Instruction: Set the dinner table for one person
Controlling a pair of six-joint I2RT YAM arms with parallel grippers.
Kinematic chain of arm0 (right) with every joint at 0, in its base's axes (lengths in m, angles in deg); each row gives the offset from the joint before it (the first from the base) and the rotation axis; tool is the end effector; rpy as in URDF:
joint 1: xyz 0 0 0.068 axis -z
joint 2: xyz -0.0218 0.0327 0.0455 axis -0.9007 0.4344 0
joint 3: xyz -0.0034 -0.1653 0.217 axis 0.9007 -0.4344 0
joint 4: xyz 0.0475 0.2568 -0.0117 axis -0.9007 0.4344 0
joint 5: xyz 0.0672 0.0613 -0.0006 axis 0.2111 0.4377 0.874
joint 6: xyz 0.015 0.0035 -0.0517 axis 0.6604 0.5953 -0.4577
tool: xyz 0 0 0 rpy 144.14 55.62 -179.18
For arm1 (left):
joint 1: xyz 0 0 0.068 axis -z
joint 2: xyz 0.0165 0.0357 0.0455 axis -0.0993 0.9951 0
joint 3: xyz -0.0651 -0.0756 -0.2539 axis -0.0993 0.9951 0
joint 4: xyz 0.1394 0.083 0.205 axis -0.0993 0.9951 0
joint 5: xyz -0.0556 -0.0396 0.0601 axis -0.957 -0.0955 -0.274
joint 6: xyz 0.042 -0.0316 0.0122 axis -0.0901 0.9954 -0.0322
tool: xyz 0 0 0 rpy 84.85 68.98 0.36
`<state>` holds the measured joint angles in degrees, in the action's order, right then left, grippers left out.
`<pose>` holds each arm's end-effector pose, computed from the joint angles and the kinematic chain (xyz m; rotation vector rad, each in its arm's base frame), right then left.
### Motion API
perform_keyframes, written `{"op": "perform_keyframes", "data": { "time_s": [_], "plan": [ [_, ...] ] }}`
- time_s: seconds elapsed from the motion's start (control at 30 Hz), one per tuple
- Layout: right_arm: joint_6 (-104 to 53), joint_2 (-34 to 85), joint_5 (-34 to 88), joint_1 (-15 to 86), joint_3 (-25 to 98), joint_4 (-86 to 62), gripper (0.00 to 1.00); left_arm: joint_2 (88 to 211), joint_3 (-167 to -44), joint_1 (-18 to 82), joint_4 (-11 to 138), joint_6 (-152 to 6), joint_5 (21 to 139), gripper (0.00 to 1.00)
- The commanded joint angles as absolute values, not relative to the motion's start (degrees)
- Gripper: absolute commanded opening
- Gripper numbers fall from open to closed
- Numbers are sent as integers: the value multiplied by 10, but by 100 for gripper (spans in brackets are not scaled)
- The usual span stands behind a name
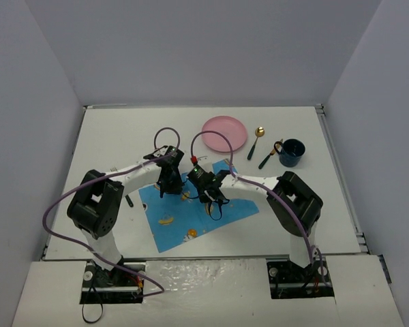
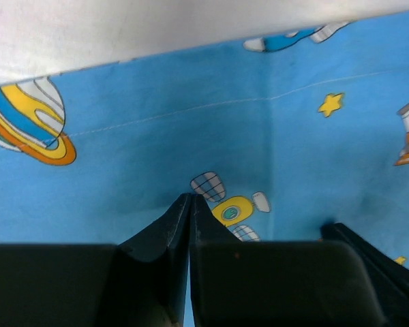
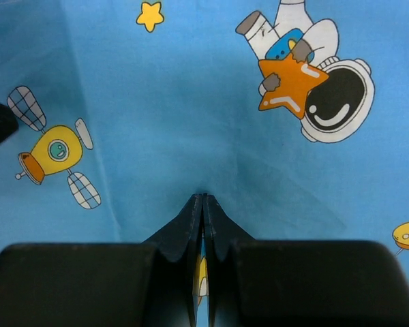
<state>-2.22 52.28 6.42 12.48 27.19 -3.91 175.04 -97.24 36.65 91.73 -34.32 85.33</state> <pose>0.2492 0.3032 0.1641 -0.3572 2.4242 0.3662 0.2994 -0.1816 0.1742 -0.4609 2.7466 -0.4770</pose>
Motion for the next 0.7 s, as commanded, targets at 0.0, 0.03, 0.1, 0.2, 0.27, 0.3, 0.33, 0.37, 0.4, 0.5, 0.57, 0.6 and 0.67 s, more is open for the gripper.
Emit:
{"op": "perform_keyframes", "data": {
  "time_s": [0.0,0.03,0.1,0.2,0.27,0.3,0.33,0.37,0.4,0.5,0.57,0.6,0.67],
  "plan": [
    [-9,472,7,124,255,-24,0,1733,-1012,365,948,-354,878,0],
    [-6,460,-5,124,251,-19,0,1725,-1011,365,953,-355,887,0],
    [-4,440,-32,126,245,-4,0,1710,-1008,365,963,-356,900,0],
    [-7,435,-66,140,240,14,0,1694,-1009,364,980,-355,919,0],
    [-9,440,-71,155,235,17,0,1689,-1013,364,992,-357,927,0],
    [-10,443,-74,162,233,17,0,1687,-1015,365,1000,-358,934,0],
    [-10,447,-78,166,232,16,0,1685,-1017,365,1009,-358,941,0],
    [-11,452,-82,168,233,16,0,1683,-1019,365,1017,-359,947,0],
    [-13,458,-86,170,235,17,0,1681,-1020,364,1023,-360,953,0],
    [-18,485,-105,177,242,13,0,1679,-1021,365,1039,-361,973,0],
    [-22,503,-109,183,247,7,0,1687,-1019,363,1046,-359,980,0],
    [-24,511,-108,185,249,2,0,1693,-1019,362,1048,-358,981,0],
    [-27,520,-99,189,253,-9,0,1709,-1021,360,1047,-356,971,0]
  ]
}}
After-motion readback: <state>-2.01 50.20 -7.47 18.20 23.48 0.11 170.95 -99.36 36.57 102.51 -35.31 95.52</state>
